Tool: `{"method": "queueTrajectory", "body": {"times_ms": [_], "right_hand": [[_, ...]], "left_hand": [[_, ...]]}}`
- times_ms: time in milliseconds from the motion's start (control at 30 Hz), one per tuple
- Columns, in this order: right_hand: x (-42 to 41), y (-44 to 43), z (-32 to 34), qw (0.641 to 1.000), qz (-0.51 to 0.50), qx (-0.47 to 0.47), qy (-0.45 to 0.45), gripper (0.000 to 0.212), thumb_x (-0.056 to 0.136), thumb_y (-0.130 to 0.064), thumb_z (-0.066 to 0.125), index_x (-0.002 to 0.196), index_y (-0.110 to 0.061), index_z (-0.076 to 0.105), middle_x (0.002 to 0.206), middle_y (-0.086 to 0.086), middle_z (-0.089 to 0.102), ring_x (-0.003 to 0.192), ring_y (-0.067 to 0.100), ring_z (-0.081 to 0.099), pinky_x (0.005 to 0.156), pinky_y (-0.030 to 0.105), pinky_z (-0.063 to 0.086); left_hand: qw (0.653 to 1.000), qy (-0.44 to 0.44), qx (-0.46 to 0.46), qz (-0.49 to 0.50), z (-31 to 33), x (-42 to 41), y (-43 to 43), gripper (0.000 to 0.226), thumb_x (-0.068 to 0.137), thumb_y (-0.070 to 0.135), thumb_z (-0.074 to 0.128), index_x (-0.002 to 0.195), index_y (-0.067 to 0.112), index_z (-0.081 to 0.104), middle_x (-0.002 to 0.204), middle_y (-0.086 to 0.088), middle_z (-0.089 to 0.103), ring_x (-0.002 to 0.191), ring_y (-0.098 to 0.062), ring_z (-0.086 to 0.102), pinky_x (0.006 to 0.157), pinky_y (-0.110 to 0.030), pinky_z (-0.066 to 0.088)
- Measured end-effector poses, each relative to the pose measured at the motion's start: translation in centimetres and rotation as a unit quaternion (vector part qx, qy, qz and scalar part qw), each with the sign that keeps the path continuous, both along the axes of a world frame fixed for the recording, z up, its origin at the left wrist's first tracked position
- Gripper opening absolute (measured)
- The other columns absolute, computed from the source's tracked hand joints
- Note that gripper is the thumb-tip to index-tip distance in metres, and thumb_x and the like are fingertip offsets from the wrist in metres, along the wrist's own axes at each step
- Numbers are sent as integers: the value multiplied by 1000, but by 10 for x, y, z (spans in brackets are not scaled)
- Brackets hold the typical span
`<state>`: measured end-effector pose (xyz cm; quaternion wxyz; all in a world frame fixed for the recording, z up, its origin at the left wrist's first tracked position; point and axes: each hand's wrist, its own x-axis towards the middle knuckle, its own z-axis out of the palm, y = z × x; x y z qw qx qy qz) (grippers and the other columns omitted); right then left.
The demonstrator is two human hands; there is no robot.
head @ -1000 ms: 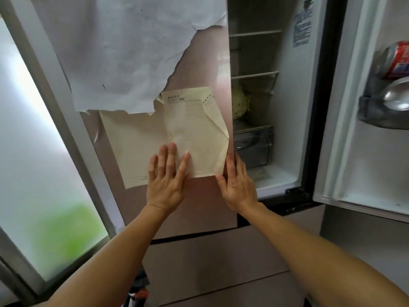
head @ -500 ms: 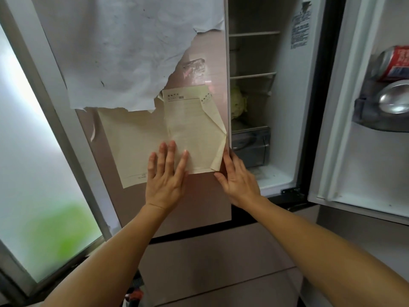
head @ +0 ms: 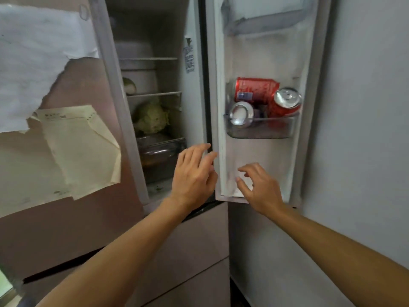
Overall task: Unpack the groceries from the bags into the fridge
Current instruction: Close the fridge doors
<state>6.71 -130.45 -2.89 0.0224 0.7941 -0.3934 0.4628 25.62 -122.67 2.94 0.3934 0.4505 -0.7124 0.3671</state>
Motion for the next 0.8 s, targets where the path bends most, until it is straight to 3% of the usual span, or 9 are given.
{"method": "queueTrajectory", "body": {"times_ms": [133,300,367,467,567,633,800], "right_hand": [[-80,-19,11,997,-48,-19,-65,30,91,-43,50,104,-20,65,100,-6,60,83,11,59,61,30,50],[-131,-62,18,977,-113,79,-165,30,94,-29,55,120,-14,56,117,4,57,102,22,57,83,37,48],[-135,-77,19,970,-101,111,-192,33,95,-29,55,124,-14,51,120,7,56,103,26,58,85,41,50],[-128,-87,19,953,-62,149,-257,39,94,-34,55,125,-13,46,118,9,57,100,29,59,77,35,48],[-123,-87,13,940,-49,163,-297,64,87,-48,53,141,-19,33,137,9,49,119,29,52,95,44,47],[-122,-84,10,938,-51,182,-289,72,89,-47,56,148,-21,25,145,10,42,127,29,45,103,49,42],[-112,-56,7,934,-39,209,-286,86,81,-57,62,149,-22,22,143,8,44,127,31,46,103,52,42]], "left_hand": [[998,6,-39,-49,35,-87,-28,35,82,12,61,116,3,62,126,-20,58,119,-32,51,102,-42,41],[998,60,3,-19,57,-141,-55,49,84,17,59,131,7,51,128,-16,56,120,-29,50,106,-43,38],[997,69,25,7,57,-146,-59,52,83,18,59,133,10,46,120,-12,59,112,-26,54,104,-41,37],[998,44,43,31,59,-145,-56,54,84,19,60,135,10,45,116,-9,62,110,-23,56,105,-37,35],[996,43,61,40,65,-141,-49,54,83,18,61,135,10,45,118,-9,62,111,-23,56,105,-38,34],[996,39,65,43,66,-136,-42,56,82,17,61,134,10,44,118,-10,62,111,-24,57,104,-39,36],[995,54,67,58,62,-98,-17,65,84,17,61,142,10,32,127,-12,58,113,-23,55,100,-38,40]]}}
